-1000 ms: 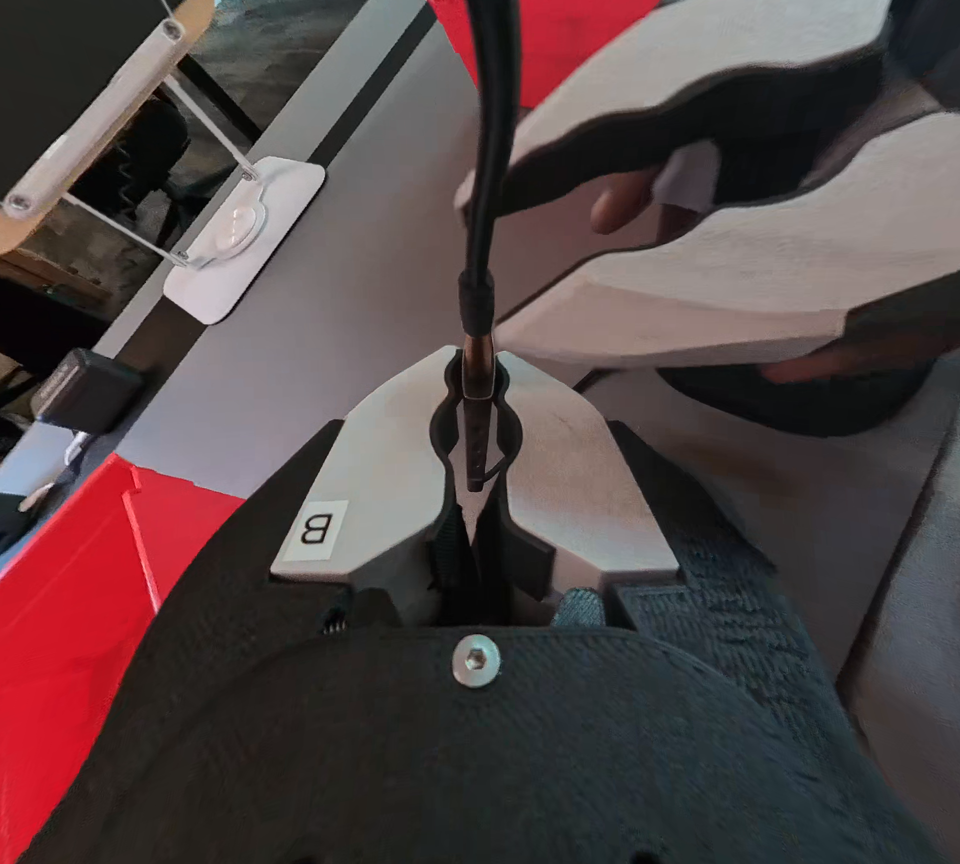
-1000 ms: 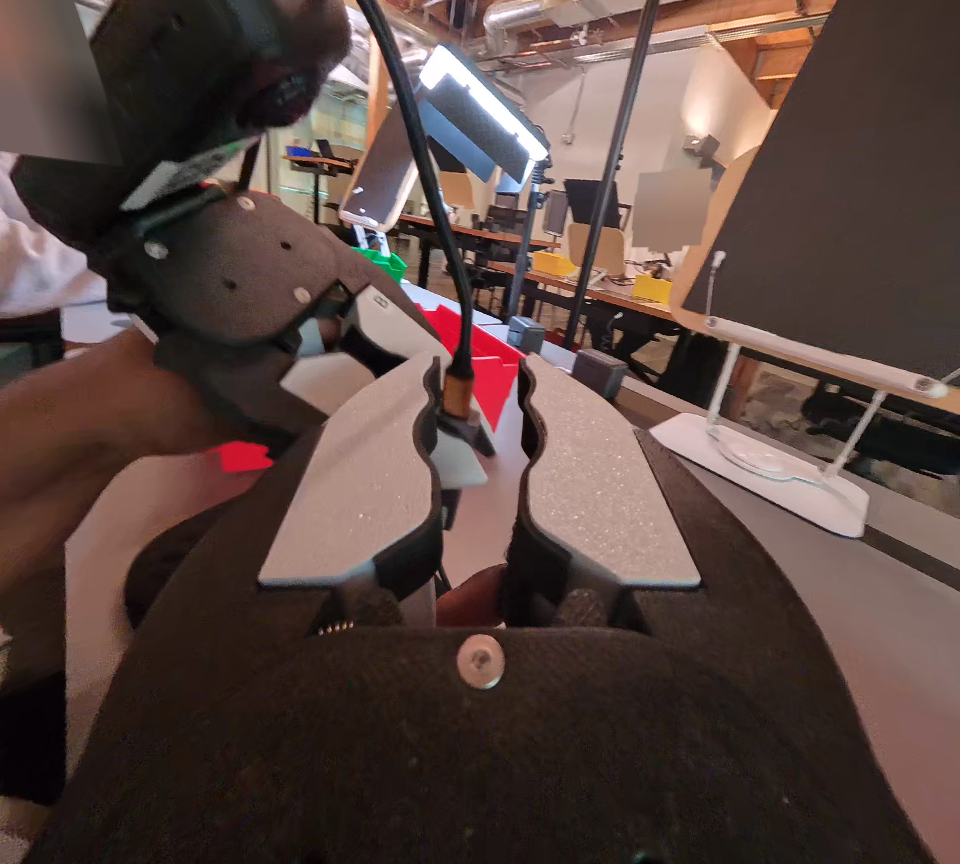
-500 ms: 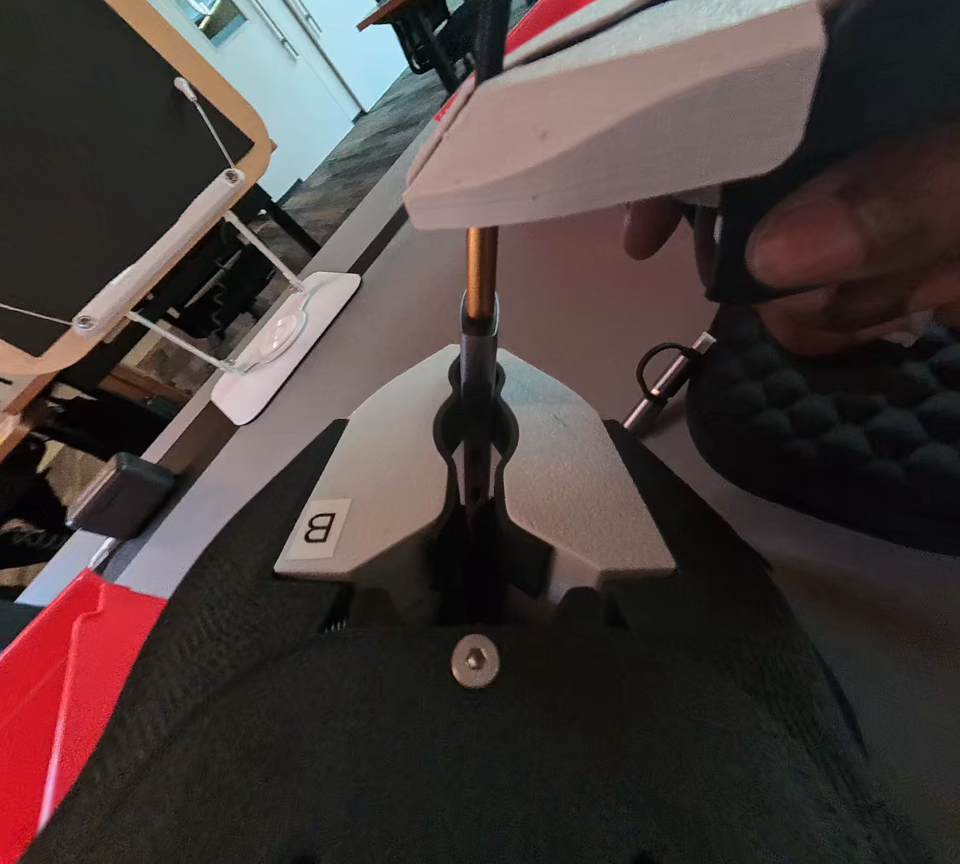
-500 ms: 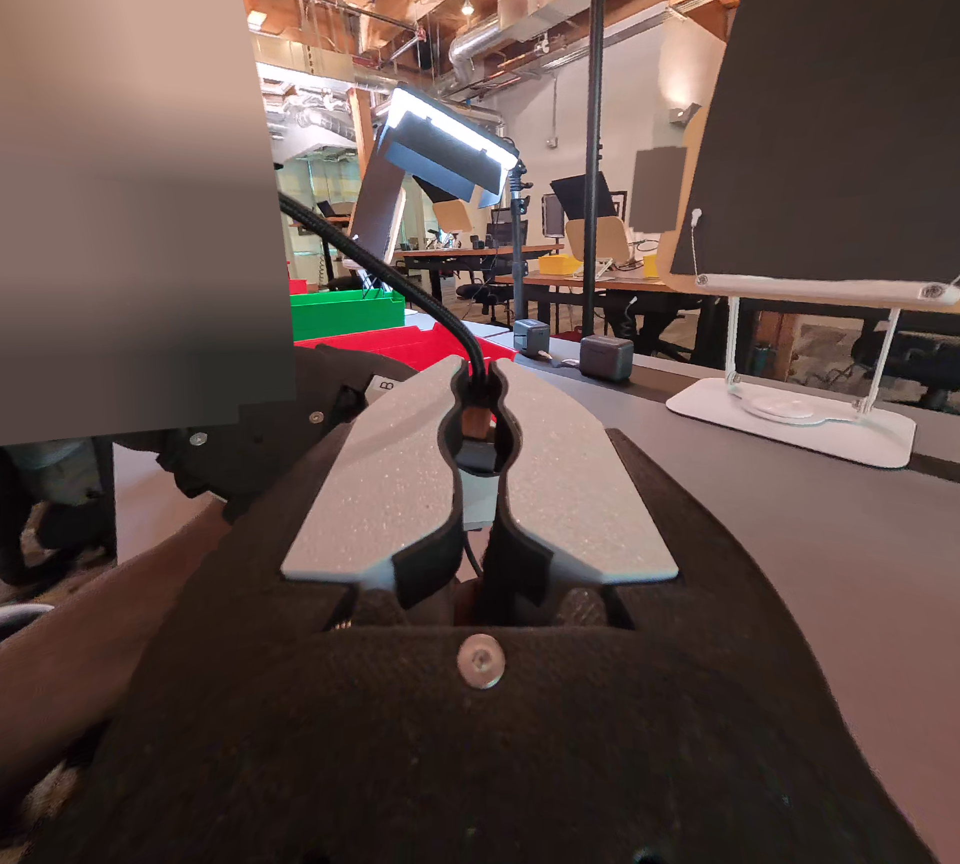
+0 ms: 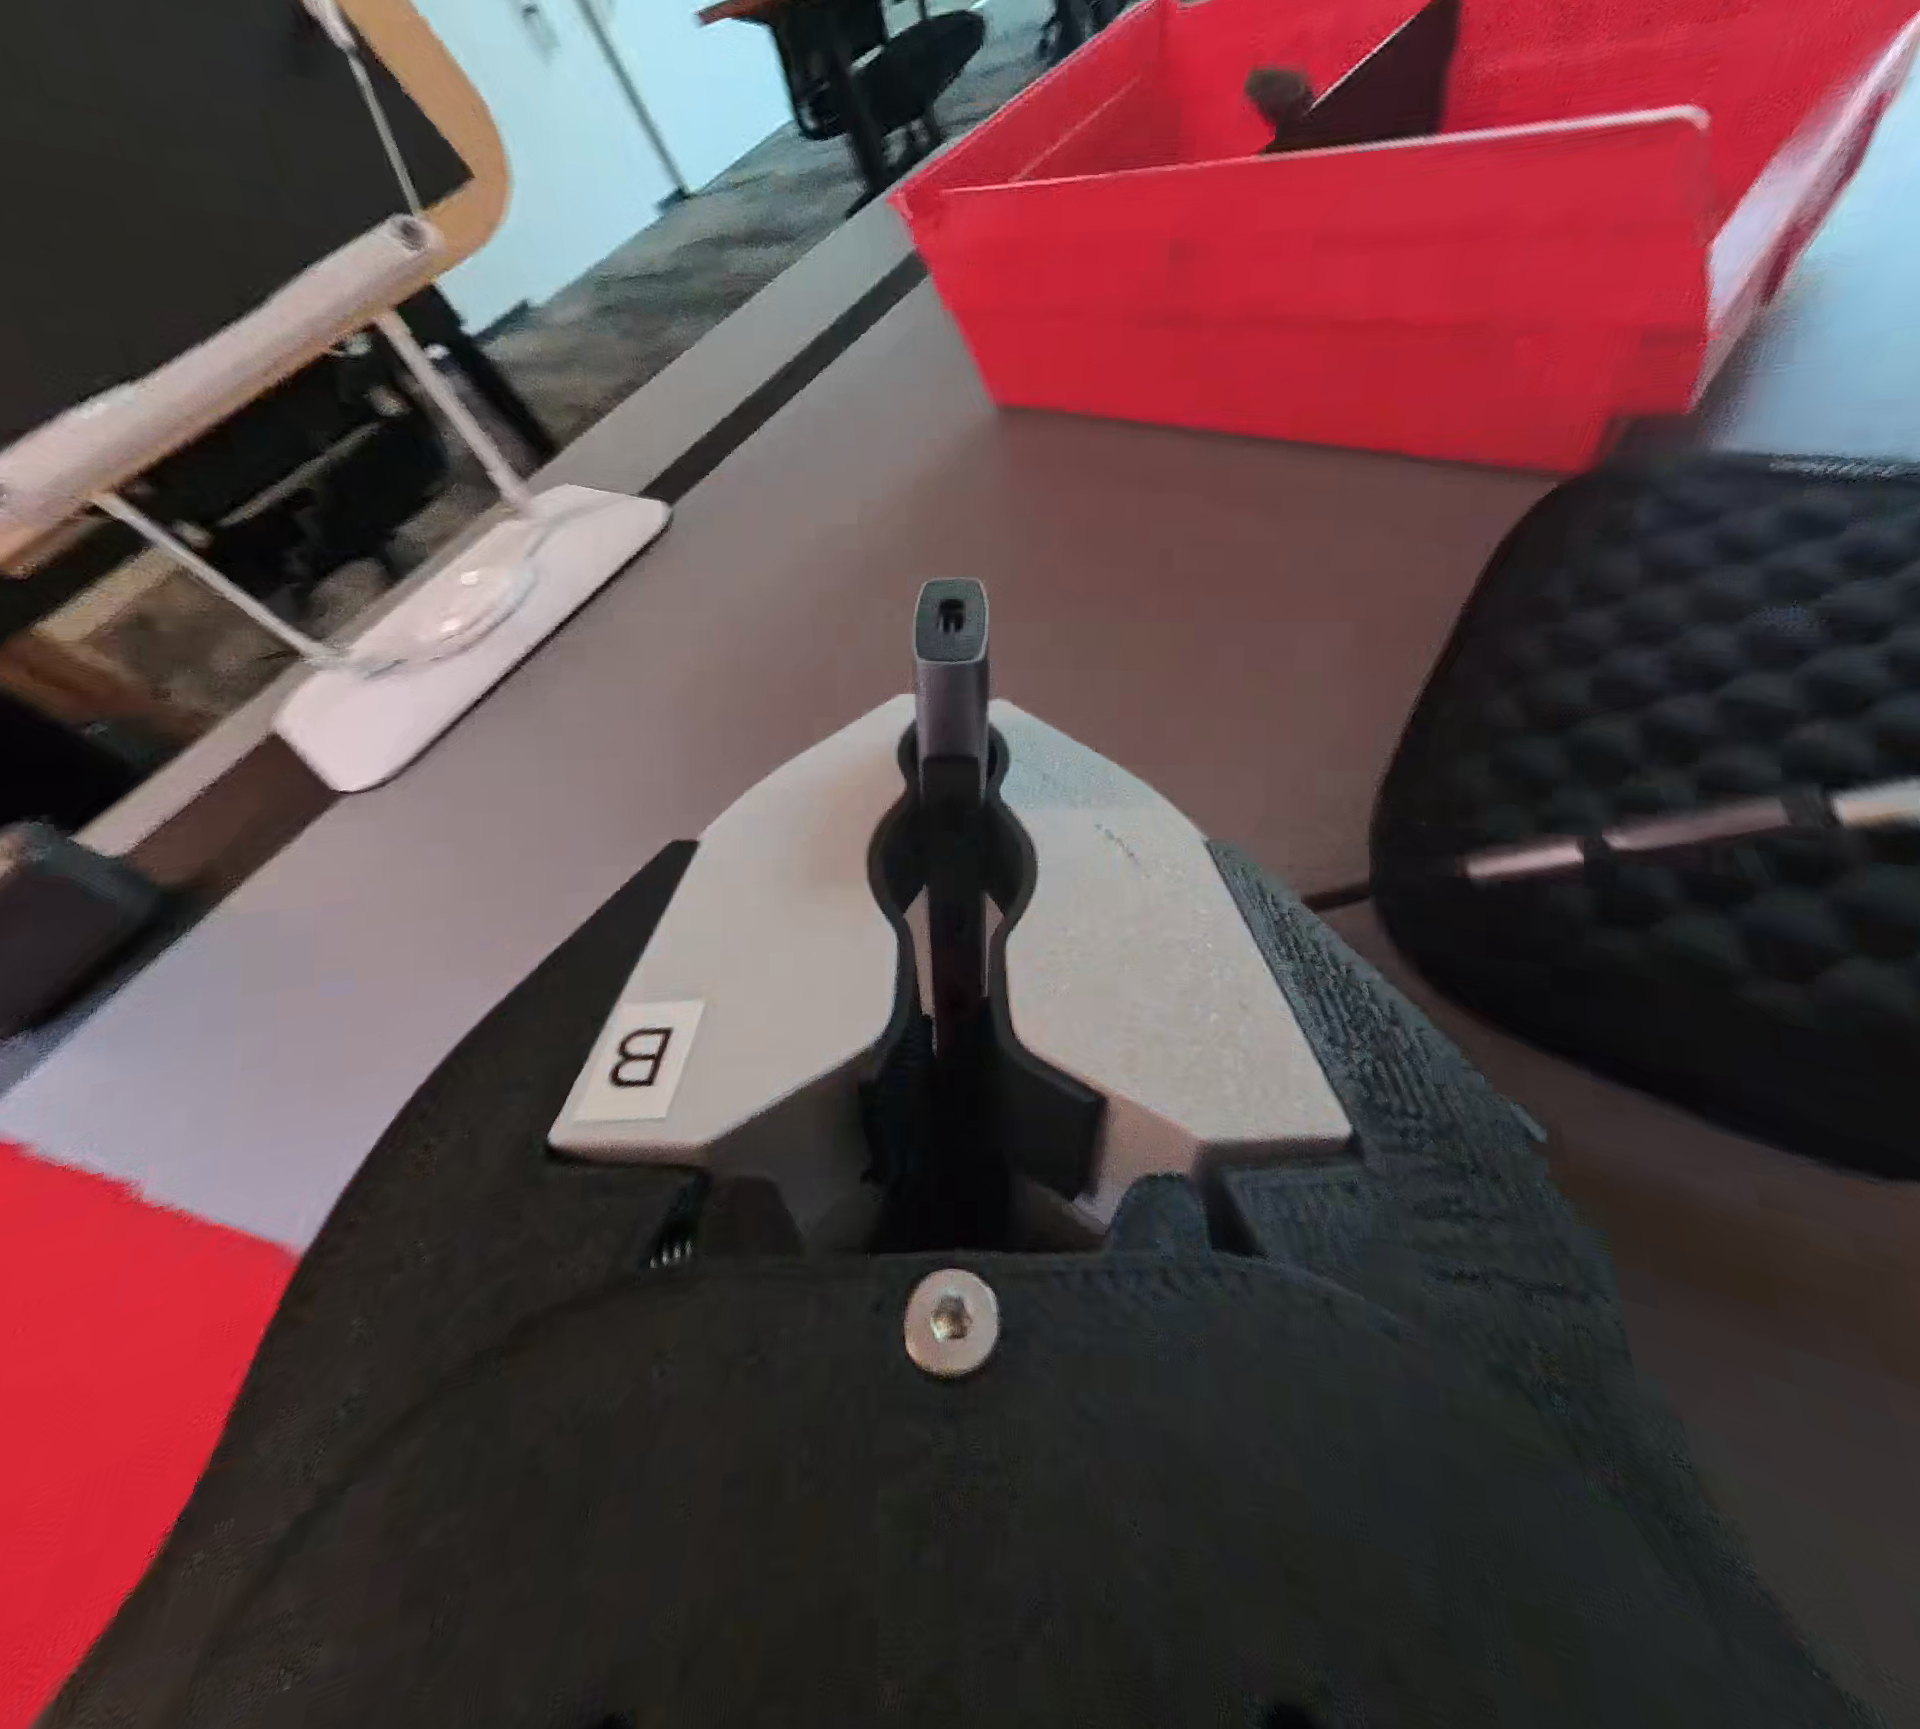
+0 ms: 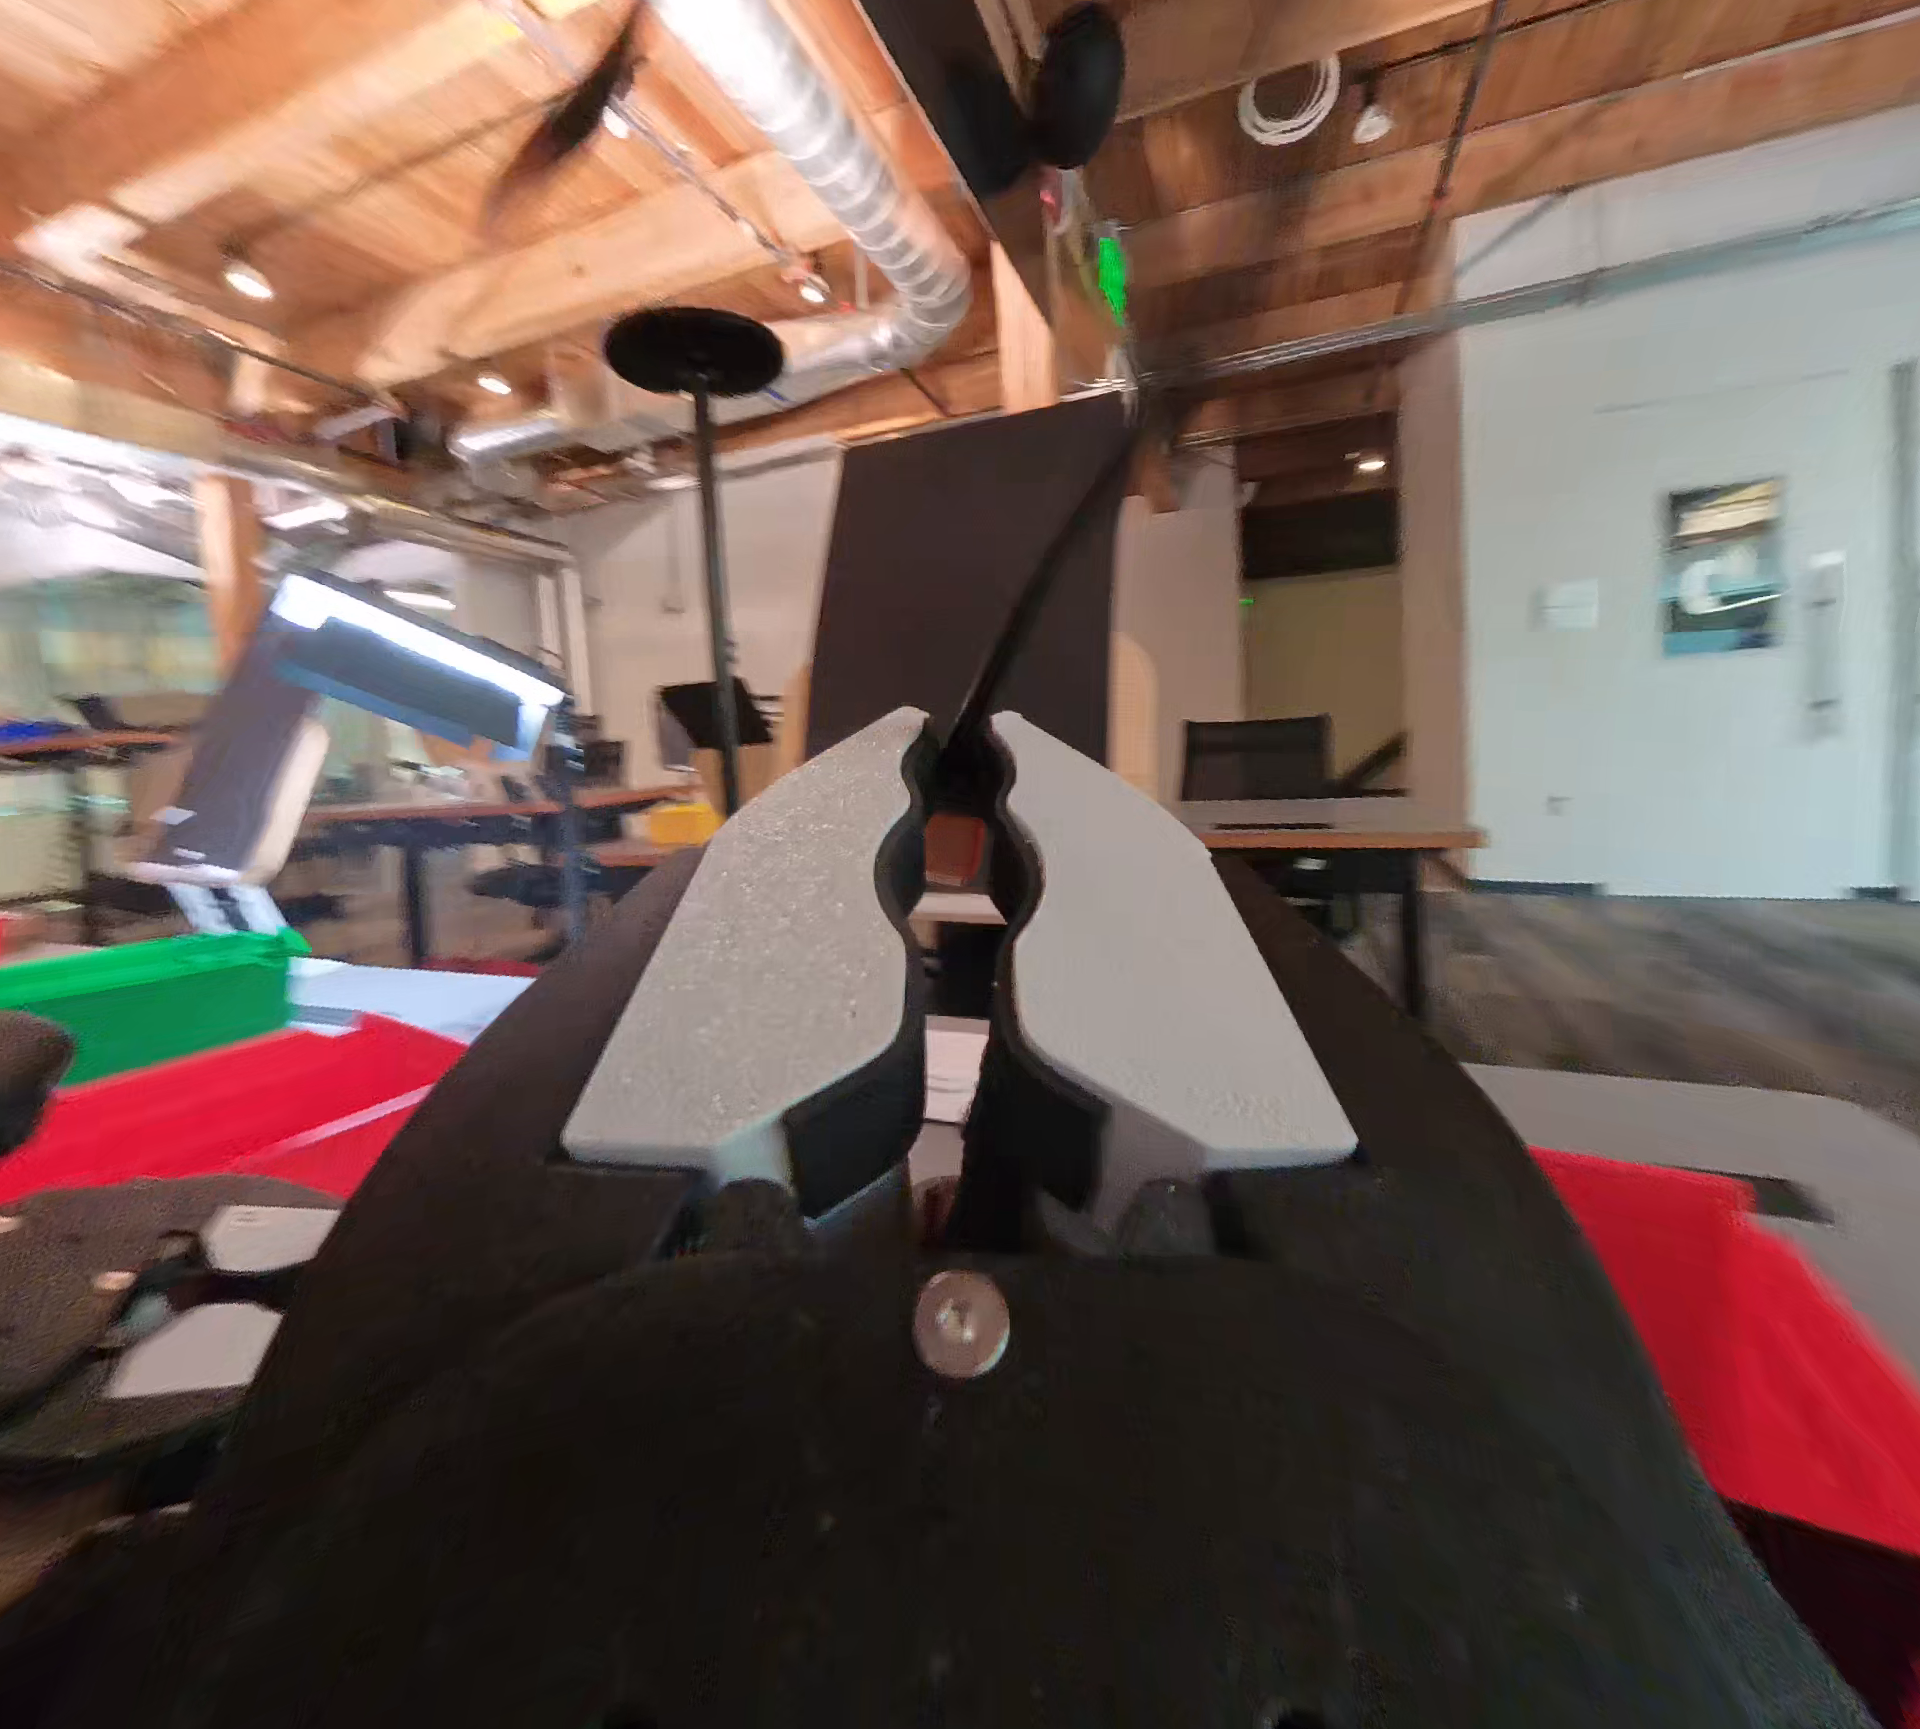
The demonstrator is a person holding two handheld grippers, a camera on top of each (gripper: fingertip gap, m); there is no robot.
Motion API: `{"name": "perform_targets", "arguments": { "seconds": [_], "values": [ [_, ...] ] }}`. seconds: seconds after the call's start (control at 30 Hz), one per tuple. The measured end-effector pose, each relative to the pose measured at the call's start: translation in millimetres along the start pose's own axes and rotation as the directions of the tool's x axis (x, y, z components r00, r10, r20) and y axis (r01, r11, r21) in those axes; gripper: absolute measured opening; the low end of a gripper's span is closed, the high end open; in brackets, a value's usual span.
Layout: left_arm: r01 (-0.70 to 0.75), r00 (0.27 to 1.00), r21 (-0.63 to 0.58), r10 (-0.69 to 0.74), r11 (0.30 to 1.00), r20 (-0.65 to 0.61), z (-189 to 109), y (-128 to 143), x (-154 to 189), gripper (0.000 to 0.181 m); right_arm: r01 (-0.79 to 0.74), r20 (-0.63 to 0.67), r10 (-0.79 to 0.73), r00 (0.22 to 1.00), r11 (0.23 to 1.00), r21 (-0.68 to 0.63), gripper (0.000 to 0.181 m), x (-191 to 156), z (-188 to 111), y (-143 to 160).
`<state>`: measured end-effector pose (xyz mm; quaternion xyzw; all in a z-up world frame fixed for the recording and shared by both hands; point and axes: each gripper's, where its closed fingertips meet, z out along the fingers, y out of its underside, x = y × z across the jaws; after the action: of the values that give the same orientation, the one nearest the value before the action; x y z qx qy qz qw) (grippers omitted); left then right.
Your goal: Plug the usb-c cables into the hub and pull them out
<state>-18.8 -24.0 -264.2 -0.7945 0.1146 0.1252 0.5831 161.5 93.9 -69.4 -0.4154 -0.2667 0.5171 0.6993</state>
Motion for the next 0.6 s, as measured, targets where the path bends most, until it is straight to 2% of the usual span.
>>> {"name": "perform_targets", "arguments": {
  "seconds": [0.1,0.2,0.3,0.4,0.5,0.6],
  "values": [
    [0.043,0.999,-0.029,-0.043,0.999,-0.006,3.1,11.7,3.4,0.004,0.204,-0.126,-0.219,0.967,0.971,-0.123,0.006,25.9,-15.2,8.8],
    [0.038,0.999,0.034,-0.039,0.999,0.027,-8.7,10.1,-4.1,0.004,0.258,-0.162,-0.295,0.941,0.941,-0.217,0.006,42.4,-25.9,16.4],
    [0.14,0.99,0.113,-0.141,0.984,0.006,-17.3,6.5,-9.0,0.004,0.317,-0.19,-0.387,0.902,0.895,-0.314,0.006,55.7,-37.1,18.8],
    [0.184,0.982,0.202,-0.187,0.962,-0.005,-24.7,-3.8,-13.5,0.004,0.363,-0.128,-0.449,0.884,0.834,-0.415,0.006,59.5,-45.3,27.7],
    [0.153,0.987,0.19,-0.16,0.97,0.02,-24.9,-2.1,-13.8,0.004,0.41,0.018,-0.473,0.881,0.743,-0.528,0.006,53.8,-55.7,42.7],
    [0.088,0.994,0.181,-0.098,0.979,0.044,-23.6,-3.4,-10.8,0.004,0.417,0.106,-0.44,0.892,0.707,-0.571,0.006,45.0,-65.5,44.0]
  ]
}}
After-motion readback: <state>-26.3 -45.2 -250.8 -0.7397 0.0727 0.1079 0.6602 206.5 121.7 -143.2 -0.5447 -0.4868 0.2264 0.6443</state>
